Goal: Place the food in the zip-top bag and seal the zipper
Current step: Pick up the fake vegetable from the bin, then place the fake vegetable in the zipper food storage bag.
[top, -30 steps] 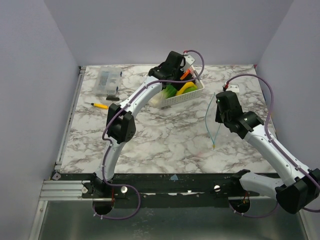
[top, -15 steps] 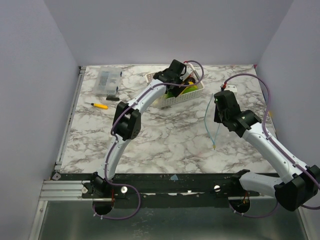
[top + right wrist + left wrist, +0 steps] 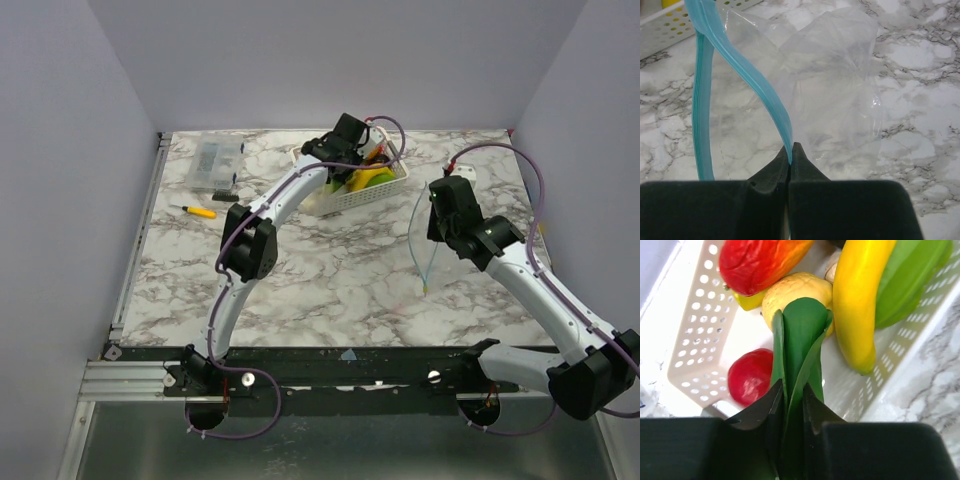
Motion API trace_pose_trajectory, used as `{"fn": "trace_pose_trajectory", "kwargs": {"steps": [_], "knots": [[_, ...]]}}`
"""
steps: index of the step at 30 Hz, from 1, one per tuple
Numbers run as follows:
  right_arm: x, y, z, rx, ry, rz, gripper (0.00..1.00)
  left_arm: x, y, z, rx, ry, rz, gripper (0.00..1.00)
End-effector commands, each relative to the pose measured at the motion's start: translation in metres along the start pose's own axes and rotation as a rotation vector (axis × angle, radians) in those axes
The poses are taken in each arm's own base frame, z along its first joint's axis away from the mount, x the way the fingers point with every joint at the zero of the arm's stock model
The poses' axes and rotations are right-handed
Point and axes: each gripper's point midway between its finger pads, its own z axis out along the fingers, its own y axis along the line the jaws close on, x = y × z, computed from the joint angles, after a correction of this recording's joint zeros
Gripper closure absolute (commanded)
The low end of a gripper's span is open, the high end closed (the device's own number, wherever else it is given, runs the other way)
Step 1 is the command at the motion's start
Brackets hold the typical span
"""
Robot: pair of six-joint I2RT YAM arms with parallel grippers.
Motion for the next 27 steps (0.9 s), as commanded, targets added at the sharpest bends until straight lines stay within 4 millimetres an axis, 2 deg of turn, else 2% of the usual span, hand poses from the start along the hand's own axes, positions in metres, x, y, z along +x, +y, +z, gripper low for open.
{"fn": "trace_pose_trajectory", "kwargs": {"steps": [1,5,8,13,14,15,19,22,23,24,27], "knots": [[-0.005,0.010,-0.005,-0.042,0.015,0.058,0.99,-0.080,0.024,-0.110,0.021,-0.276,-0.084,0.94],[-0.005,0.019,-0.006,-0.080,0.036,0.082,0.99,-0.114,0.021,-0.179,0.107,-0.447,-0.156,1.00],[-0.007,0.027,-0.010,-0.120,0.047,0.098,0.99,-0.132,0.012,-0.227,0.210,-0.565,-0.218,1.00],[-0.016,0.043,-0.017,-0.201,0.056,0.127,0.99,-0.145,-0.014,-0.300,0.446,-0.770,-0.327,1.00],[-0.018,0.047,-0.018,-0.218,0.058,0.130,0.99,-0.143,-0.019,-0.310,0.493,-0.803,-0.341,1.00],[-0.019,0.051,-0.019,-0.236,0.062,0.133,0.99,-0.147,-0.021,-0.329,0.530,-0.871,-0.352,1.00],[-0.022,0.069,-0.020,-0.321,0.089,0.141,0.99,-0.144,-0.040,-0.391,0.723,-1.125,-0.361,1.00],[-0.028,0.083,-0.026,-0.400,0.105,0.148,0.99,-0.130,-0.053,-0.435,0.868,-1.352,-0.350,1.00],[-0.030,0.087,-0.029,-0.422,0.110,0.148,0.99,-0.125,-0.053,-0.457,0.902,-1.472,-0.313,1.00],[-0.033,0.091,-0.032,-0.445,0.113,0.150,0.99,-0.118,-0.055,-0.472,0.940,-1.546,-0.302,1.00],[-0.033,0.103,-0.039,-0.518,0.143,0.150,0.99,-0.101,-0.065,-0.495,1.052,-1.664,-0.266,1.00]]}}
